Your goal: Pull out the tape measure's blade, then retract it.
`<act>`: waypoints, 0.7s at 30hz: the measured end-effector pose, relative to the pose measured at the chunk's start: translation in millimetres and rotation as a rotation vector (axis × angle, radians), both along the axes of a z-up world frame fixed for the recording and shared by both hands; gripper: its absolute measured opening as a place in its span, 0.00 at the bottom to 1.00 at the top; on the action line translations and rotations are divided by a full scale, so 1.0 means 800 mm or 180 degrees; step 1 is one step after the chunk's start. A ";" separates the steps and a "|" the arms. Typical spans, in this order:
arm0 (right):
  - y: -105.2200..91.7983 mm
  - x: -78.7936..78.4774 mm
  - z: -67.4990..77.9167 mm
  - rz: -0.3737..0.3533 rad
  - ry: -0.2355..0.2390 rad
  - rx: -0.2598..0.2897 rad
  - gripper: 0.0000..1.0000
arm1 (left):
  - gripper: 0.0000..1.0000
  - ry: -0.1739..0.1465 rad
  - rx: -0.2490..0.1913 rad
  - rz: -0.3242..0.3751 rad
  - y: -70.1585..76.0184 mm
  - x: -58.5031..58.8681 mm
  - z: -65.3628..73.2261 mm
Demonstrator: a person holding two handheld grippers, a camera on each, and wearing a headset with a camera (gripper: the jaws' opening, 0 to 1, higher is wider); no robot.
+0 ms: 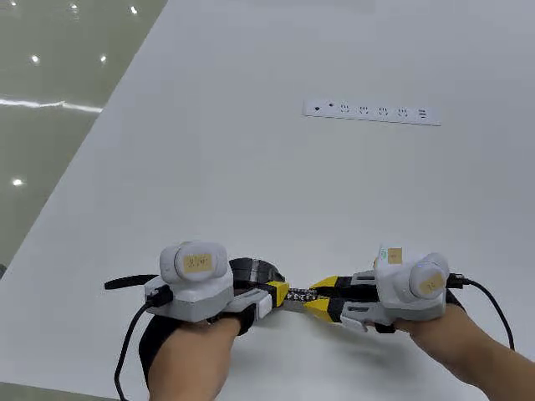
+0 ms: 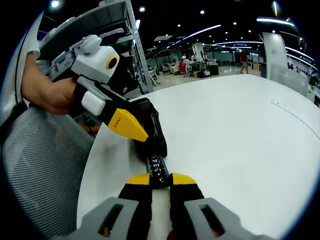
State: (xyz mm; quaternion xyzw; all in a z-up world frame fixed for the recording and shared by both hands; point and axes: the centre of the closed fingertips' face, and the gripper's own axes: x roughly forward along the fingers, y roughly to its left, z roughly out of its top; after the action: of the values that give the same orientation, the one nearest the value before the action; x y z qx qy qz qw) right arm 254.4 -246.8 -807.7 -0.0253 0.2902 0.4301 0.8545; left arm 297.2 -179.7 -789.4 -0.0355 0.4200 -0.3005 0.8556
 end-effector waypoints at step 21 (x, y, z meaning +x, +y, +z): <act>0.026 0.013 -0.006 0.0088 0.0027 -0.0010 0.09 | 0.56 0.0023 -0.0033 -0.0014 0.001 -0.002 0.000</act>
State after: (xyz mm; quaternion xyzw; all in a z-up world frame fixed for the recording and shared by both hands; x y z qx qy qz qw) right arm 264.5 -226.3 -812.4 -0.0289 0.2941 0.4415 0.8472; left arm 295.9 -178.8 -789.3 -0.0401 0.4216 -0.3044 0.8532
